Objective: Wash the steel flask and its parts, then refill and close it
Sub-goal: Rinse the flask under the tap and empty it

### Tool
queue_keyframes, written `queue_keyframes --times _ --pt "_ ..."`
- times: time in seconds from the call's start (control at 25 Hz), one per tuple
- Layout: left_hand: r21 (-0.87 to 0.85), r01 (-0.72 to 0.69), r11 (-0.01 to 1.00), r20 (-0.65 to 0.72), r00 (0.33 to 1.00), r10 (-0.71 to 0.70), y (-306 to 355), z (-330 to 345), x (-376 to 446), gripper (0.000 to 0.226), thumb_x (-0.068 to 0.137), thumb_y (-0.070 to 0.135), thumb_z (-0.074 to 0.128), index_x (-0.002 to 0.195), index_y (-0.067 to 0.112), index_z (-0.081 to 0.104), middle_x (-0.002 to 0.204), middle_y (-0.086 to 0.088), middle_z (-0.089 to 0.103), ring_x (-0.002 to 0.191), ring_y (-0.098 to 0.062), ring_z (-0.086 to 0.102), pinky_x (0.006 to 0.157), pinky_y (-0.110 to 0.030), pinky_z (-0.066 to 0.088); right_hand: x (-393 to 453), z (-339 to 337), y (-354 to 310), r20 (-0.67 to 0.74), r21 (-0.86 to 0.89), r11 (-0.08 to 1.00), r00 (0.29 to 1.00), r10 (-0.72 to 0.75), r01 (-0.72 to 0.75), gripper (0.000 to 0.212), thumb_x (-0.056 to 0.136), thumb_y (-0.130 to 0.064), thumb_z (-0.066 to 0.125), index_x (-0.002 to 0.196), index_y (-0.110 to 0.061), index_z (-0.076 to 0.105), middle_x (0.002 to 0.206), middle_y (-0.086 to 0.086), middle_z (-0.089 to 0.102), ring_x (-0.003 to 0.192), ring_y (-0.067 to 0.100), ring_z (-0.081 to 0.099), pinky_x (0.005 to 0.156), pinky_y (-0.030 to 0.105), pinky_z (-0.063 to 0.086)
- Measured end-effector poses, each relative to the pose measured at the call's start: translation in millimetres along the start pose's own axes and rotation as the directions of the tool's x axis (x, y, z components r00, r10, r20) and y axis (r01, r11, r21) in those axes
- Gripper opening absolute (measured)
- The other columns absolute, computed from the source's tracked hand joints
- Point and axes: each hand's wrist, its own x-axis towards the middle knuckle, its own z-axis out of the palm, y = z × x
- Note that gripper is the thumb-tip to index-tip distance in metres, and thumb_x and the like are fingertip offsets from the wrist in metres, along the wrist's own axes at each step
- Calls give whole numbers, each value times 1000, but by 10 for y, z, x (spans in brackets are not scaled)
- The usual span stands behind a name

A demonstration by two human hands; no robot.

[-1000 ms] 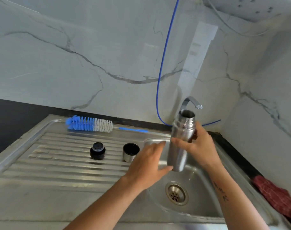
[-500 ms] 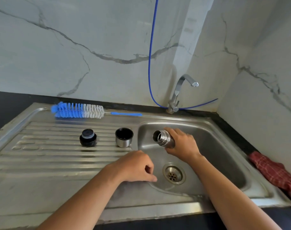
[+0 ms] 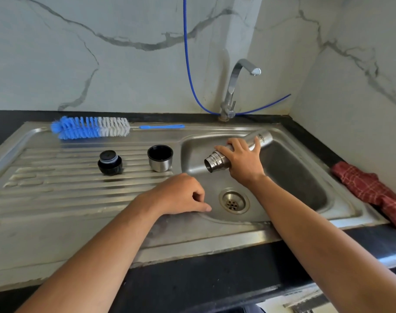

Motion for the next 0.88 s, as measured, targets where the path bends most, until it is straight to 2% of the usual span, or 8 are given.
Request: queue_keyframes --times 0.4,0.64,0.76,0.88 --pt "11 -7 1000 3 1000 6 7 2 -1 40 89 51 72 65 20 68 67 2 65 66 -13 62 70 -39 53 -2 -57 -9 -157 -21 1000 988 4 -8 75 70 -7 84 134 -34 58 134 11 53 134 32 46 110 79 11" --pt "16 -10 1000 -3 1000 10 -13 16 28 39 89 52 71 62 25 65 66 5 65 66 -11 62 72 -40 54 -6 6 -149 -120 -145 977 977 -175 158 77 68 -5 84 135 -33 59 138 14 51 138 34 43 111 79 4" --pt "11 -17 1000 -2 1000 17 -32 30 32 39 89 52 71 60 27 63 65 5 65 66 -10 62 72 -40 54 22 -11 -177 -170 -144 983 976 -138 114 77 68 -2 83 134 -33 59 138 14 51 137 34 43 112 79 5" --pt "6 -25 1000 -11 1000 25 -31 36 30 39 89 51 71 58 31 60 65 7 65 67 -9 62 73 -39 54 1 11 -158 -162 -153 978 972 -169 144 76 68 -2 82 133 -33 60 136 13 51 134 34 45 112 78 8"
